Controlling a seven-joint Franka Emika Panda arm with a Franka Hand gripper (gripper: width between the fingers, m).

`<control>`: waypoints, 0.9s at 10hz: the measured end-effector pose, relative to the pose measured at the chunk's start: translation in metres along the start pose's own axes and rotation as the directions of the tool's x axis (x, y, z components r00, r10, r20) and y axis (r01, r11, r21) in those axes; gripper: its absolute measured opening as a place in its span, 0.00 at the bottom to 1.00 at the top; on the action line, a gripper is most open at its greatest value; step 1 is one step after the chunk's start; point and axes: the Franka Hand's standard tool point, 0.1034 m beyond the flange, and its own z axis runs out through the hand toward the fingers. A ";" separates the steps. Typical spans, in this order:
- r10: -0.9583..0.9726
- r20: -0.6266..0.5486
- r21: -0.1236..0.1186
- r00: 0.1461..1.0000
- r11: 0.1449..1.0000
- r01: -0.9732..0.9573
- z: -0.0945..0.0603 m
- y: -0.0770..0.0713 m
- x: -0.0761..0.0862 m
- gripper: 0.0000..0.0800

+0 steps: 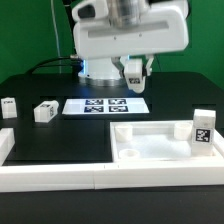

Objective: Assemble square table

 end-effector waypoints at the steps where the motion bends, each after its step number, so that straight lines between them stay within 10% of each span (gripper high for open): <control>1: -0.008 -0.089 0.006 0.996 1.000 0.009 -0.011 -0.004 0.009 0.36; 5: -0.040 -0.367 -0.020 0.929 0.999 0.036 -0.002 0.000 0.013 0.36; 9: -0.149 -0.571 -0.074 0.808 0.989 0.130 -0.002 -0.022 0.083 0.36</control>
Offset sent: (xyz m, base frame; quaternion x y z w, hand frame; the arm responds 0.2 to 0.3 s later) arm 0.0000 0.0000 0.0000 0.0000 0.1296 0.0000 0.9916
